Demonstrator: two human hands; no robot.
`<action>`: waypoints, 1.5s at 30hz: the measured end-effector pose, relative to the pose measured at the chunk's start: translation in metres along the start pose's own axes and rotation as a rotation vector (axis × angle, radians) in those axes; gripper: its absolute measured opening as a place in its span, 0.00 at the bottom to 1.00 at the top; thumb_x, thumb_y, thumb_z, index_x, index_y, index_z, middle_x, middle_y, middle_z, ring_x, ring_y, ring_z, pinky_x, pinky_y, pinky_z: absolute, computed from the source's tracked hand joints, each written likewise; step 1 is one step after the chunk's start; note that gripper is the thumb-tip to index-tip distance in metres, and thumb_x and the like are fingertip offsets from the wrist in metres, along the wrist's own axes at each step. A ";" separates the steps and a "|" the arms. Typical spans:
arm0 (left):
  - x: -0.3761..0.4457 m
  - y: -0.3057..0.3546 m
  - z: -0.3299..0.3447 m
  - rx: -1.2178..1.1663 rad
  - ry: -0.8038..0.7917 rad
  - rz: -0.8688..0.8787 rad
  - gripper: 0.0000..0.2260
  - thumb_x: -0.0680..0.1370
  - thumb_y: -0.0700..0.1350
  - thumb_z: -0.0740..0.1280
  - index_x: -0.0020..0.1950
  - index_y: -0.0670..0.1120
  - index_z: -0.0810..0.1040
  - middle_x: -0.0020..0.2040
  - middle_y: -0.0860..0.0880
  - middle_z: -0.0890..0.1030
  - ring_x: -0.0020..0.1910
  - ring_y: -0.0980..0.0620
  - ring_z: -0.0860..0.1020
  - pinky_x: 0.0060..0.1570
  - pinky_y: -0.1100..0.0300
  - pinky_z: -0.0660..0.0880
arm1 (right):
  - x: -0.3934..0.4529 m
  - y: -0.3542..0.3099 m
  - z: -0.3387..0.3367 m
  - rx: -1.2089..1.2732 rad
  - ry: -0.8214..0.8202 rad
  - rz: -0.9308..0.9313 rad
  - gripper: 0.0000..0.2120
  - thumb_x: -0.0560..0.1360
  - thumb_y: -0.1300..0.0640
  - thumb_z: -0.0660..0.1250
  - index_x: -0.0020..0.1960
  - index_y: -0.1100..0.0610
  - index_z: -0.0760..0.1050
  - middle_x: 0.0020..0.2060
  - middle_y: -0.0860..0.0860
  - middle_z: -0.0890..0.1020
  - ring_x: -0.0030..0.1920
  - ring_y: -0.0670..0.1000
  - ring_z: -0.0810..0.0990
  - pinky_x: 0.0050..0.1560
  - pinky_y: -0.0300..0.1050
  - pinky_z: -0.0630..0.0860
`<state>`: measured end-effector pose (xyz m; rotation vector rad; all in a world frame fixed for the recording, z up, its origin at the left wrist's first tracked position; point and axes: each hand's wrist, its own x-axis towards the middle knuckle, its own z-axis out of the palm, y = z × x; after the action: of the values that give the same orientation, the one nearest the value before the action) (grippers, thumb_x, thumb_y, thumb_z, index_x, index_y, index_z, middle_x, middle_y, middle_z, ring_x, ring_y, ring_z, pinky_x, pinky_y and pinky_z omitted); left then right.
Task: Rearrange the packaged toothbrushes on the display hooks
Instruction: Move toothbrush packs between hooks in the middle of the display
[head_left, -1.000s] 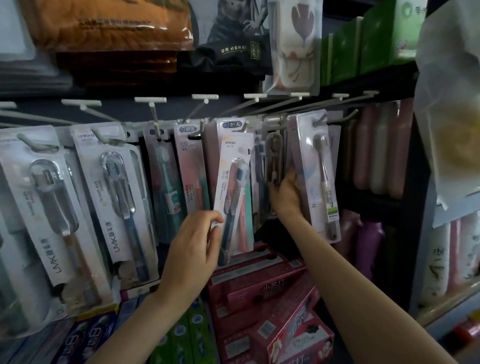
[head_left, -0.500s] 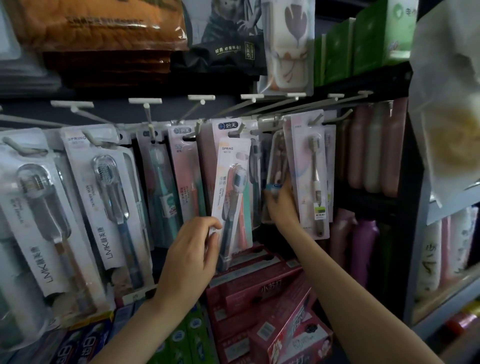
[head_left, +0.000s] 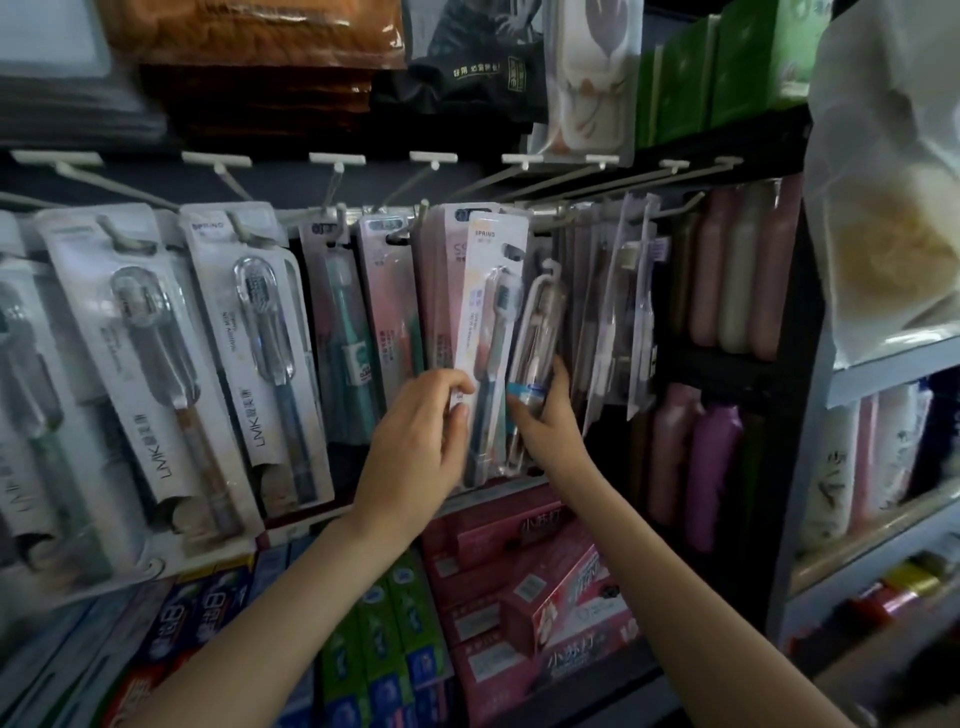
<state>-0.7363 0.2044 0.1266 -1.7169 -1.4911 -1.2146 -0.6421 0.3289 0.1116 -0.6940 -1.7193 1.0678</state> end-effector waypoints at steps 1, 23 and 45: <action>-0.001 0.000 -0.001 -0.005 0.002 0.001 0.06 0.78 0.37 0.63 0.53 0.43 0.72 0.40 0.62 0.64 0.36 0.62 0.68 0.42 0.78 0.64 | -0.007 0.003 0.000 0.000 -0.008 -0.024 0.37 0.77 0.59 0.63 0.76 0.54 0.41 0.75 0.54 0.55 0.71 0.57 0.63 0.67 0.45 0.66; -0.019 -0.004 -0.020 -0.288 0.049 -0.233 0.19 0.76 0.39 0.66 0.64 0.52 0.64 0.37 0.51 0.76 0.37 0.59 0.76 0.40 0.72 0.72 | -0.075 -0.037 -0.041 -0.305 0.007 -0.407 0.40 0.72 0.40 0.61 0.75 0.54 0.47 0.71 0.56 0.63 0.67 0.57 0.68 0.65 0.60 0.68; 0.018 -0.009 -0.009 -0.226 -0.192 -0.263 0.31 0.77 0.41 0.64 0.74 0.57 0.52 0.50 0.51 0.75 0.48 0.58 0.75 0.49 0.70 0.72 | -0.049 -0.049 -0.062 -0.332 -0.040 -0.505 0.34 0.73 0.59 0.68 0.72 0.53 0.53 0.55 0.36 0.68 0.54 0.38 0.72 0.60 0.38 0.70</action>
<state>-0.7483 0.2071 0.1454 -1.8720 -1.7966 -1.4330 -0.5655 0.2878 0.1435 -0.4006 -1.9882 0.4560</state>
